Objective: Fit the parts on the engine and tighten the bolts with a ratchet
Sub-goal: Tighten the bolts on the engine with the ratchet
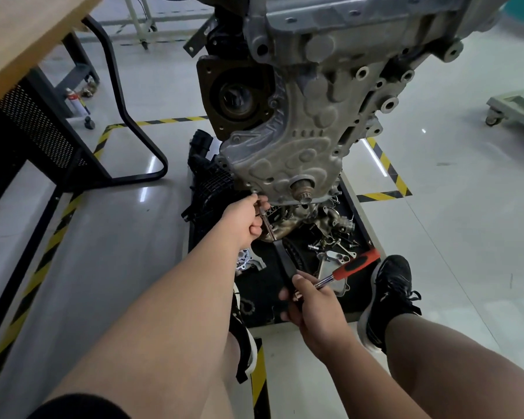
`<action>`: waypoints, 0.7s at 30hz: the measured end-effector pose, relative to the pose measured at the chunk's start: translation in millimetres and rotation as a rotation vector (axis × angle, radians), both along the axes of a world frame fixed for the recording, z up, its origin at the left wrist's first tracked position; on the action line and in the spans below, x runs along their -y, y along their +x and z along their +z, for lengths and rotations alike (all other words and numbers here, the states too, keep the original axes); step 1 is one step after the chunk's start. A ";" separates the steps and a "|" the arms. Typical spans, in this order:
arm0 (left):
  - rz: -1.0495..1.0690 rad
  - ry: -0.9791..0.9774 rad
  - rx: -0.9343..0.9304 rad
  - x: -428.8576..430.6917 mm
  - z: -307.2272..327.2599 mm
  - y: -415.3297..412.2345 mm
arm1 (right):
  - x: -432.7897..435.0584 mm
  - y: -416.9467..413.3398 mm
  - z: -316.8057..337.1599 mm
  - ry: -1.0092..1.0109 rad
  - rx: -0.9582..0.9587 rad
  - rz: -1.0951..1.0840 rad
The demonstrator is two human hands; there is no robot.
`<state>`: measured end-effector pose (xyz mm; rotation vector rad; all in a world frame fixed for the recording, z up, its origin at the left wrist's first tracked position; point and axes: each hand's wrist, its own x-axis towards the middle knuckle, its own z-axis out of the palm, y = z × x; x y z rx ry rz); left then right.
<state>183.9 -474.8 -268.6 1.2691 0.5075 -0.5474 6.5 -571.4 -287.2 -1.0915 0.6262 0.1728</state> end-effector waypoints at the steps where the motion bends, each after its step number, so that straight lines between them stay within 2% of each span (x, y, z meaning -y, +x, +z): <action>1: -0.005 -0.019 0.000 -2.8 -1.1 1.6 | -1.4 0.4 -1.2 0.015 0.007 -0.008; 7: 0.048 0.069 0.030 -10.1 -2.6 14.2 | -9.4 6.2 -2.7 0.028 0.049 -0.006; 12: 0.041 0.016 -0.096 -9.6 -1.4 23.4 | -13.1 8.1 -4.1 0.033 0.053 -0.047; 21: 0.058 -0.041 -0.151 -2.7 -1.2 29.2 | -11.9 5.5 -5.4 0.052 0.053 -0.023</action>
